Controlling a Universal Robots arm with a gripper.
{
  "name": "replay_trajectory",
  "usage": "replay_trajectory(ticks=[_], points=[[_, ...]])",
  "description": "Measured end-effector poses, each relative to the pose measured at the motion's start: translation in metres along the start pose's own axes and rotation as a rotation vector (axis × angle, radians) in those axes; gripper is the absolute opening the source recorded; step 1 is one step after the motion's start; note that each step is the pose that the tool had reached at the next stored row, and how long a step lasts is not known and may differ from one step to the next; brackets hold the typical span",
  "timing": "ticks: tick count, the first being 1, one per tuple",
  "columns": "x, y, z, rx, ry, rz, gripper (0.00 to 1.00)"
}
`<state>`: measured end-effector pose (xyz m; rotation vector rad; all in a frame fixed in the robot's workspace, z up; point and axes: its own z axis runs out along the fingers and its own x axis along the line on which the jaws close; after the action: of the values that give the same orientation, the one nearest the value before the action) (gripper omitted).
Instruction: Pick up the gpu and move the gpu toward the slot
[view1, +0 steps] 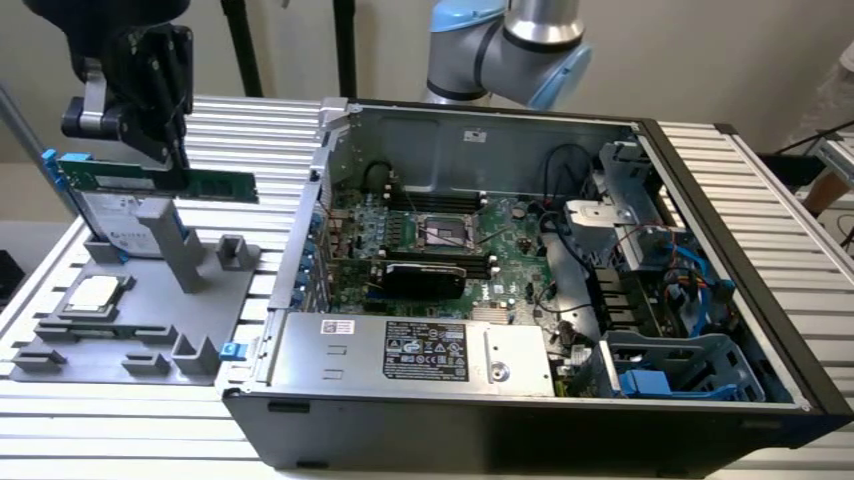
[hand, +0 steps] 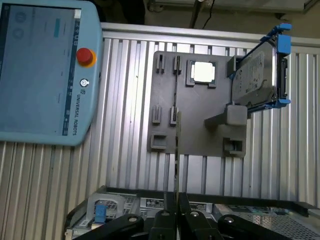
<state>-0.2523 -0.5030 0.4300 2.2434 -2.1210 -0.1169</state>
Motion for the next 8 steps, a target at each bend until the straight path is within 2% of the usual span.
replay_trajectory(ticks=[8], points=[[-0.012, -0.0226, -0.0053, 0.002, 0.0012, 0.0, 0.14]])
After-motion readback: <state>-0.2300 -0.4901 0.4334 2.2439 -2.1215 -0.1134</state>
